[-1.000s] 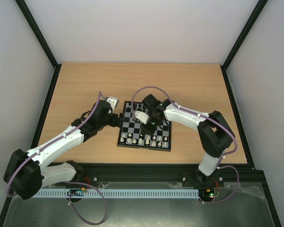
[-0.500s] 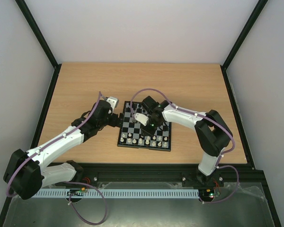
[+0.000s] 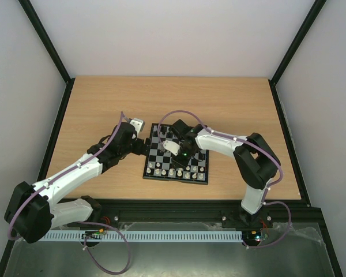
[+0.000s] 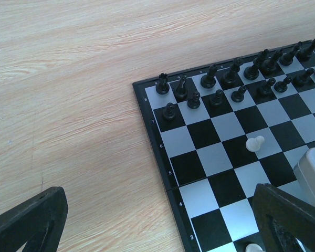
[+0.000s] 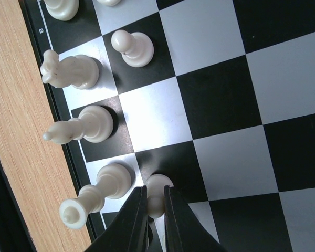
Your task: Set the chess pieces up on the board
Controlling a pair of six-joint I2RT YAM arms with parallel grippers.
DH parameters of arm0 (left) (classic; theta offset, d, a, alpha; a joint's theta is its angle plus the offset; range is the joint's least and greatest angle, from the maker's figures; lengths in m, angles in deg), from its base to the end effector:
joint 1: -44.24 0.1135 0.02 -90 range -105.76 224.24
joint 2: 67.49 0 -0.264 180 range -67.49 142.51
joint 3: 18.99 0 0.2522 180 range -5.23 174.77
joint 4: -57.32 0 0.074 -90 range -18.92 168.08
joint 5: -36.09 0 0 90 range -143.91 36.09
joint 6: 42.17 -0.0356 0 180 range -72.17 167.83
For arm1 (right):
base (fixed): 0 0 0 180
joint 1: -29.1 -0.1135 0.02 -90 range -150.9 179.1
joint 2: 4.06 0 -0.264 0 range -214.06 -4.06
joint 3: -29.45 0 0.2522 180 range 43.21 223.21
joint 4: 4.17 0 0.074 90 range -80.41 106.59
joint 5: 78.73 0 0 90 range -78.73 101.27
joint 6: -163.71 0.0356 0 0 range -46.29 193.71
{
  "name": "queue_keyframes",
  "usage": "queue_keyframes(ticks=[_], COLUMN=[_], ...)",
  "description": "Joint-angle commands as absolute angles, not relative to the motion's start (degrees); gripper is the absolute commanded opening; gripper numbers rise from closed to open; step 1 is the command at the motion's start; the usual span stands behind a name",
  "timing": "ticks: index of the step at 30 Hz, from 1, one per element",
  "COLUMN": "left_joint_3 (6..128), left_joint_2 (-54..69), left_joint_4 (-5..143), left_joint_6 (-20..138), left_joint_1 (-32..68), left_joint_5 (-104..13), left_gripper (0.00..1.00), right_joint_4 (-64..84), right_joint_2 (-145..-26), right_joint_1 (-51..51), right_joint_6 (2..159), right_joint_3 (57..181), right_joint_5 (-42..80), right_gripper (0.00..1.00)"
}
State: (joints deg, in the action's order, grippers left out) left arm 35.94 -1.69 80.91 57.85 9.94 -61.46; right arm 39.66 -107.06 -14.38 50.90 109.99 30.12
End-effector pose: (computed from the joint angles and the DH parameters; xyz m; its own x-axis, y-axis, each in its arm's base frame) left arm 0.2088 -0.1368 0.2449 -0.5419 0.1609 -0.8249 0.3807 0.9220 -0.0702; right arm 0.2502 0.2531 0.1758 -0.3234 -0.8123 -0.4853 -0.9447 0.3063 0.1168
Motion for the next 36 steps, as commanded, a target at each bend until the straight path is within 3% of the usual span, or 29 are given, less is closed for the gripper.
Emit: queue_keyframes(ticks=[1,15,33,36], left_joint_3=[36.54,36.76,36.61,36.55], left_joint_2=[-1.19,-1.02,-1.51,-1.79], left_joint_4=[81.54,81.63,81.85,81.72], left_joint_6=[57.67,57.67,57.69,57.75], left_joint_1=[10.30,10.25,10.28,10.28], left_joint_5=[-61.87,-61.56,-62.17,-62.31], left_gripper=[0.99,0.99,0.99,0.99], right_joint_4=[40.48,40.44,41.41,38.86], right_joint_2=[-108.28,-106.92,-100.14,-100.19], right_joint_1=[-14.97,-15.19,-8.32,-7.64], right_joint_6=[50.42,51.28,51.75,53.47], right_joint_3=[109.34,109.68,111.17,111.17], right_joint_5=[29.82,29.32,31.28,27.79], right_gripper=[0.08,0.22,0.26,0.31])
